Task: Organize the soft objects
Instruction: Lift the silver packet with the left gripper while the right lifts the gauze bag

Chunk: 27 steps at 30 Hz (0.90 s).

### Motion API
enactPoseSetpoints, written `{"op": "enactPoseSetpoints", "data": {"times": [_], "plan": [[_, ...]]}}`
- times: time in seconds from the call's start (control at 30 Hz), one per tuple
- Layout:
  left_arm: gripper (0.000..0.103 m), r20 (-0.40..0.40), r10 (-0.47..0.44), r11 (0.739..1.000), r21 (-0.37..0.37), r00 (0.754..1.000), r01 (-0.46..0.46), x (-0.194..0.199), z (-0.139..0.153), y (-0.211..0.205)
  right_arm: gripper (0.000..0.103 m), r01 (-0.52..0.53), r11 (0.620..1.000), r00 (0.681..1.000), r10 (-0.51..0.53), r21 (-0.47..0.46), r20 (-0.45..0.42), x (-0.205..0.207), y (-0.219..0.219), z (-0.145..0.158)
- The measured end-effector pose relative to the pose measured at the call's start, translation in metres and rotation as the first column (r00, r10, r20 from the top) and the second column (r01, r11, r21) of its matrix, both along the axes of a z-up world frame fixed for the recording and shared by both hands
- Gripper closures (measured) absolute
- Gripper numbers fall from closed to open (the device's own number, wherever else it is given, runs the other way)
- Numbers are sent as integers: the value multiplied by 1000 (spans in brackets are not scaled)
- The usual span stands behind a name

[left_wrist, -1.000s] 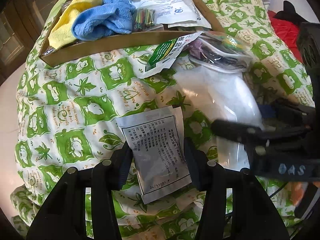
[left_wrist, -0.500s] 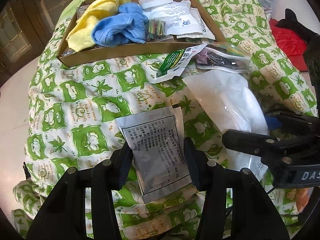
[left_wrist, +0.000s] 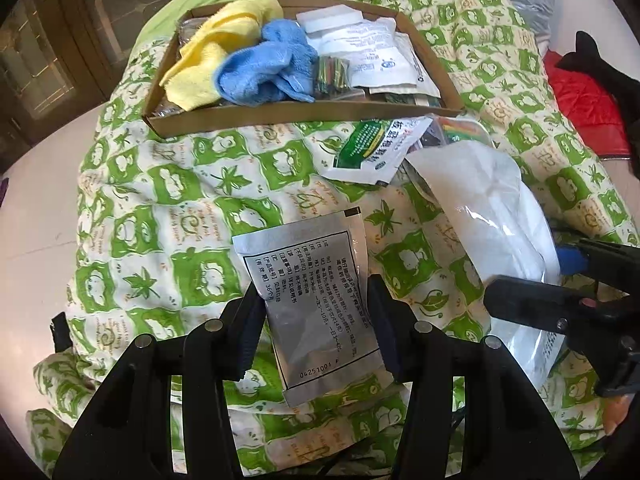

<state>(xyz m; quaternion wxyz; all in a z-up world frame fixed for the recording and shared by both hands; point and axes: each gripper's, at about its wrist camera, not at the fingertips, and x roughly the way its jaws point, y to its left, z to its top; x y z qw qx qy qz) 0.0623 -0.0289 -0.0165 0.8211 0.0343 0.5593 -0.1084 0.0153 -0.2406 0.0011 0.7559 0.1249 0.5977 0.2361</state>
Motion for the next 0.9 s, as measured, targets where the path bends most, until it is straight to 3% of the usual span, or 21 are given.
{"op": "enactPoseSetpoints", "data": {"times": [0.57,0.9], "plan": [[54,36,1,1000,24,999,-1,11,16,5,33,27,999,999,-27,-35,20,11,-8,8],[54,56,31,999,-37,998,-29,32,37,17,33,-26,994,998,32,-103,57,31,-5,26]]}}
